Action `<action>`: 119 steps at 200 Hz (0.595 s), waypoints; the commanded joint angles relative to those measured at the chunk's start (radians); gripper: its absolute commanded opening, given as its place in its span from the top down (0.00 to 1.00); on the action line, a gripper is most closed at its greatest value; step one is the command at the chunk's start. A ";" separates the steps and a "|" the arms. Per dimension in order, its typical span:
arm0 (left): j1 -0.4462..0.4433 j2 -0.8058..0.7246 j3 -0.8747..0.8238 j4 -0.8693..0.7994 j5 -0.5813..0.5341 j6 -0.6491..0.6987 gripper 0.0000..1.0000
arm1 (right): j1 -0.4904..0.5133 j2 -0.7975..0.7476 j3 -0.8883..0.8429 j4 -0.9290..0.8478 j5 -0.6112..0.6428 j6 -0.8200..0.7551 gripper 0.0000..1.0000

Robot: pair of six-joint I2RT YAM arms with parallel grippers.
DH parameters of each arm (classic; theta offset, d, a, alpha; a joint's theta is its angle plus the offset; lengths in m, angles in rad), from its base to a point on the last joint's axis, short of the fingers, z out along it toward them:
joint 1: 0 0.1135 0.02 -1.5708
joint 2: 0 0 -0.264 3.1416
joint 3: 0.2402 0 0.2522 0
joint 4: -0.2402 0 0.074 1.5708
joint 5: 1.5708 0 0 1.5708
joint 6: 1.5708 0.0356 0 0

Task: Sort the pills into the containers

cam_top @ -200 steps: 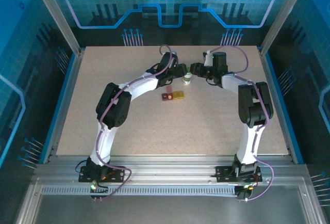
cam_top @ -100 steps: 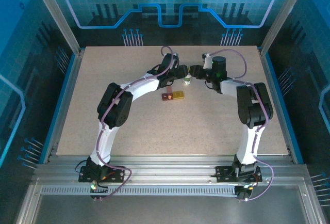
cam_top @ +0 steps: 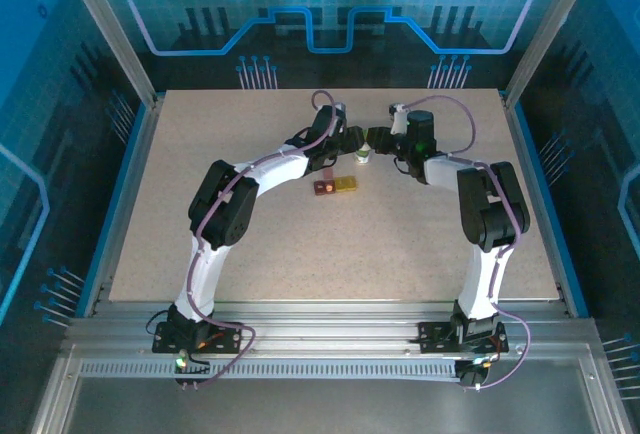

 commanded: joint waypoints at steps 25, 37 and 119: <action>-0.002 0.047 -0.052 -0.089 0.044 -0.013 0.54 | 0.043 0.043 -0.156 -0.017 0.051 0.016 0.80; -0.001 0.051 -0.049 -0.091 0.050 -0.017 0.54 | 0.042 0.047 -0.170 -0.001 0.052 0.032 0.81; 0.005 0.074 -0.031 -0.112 0.067 -0.019 0.54 | 0.021 0.110 -0.153 -0.042 0.003 0.119 0.89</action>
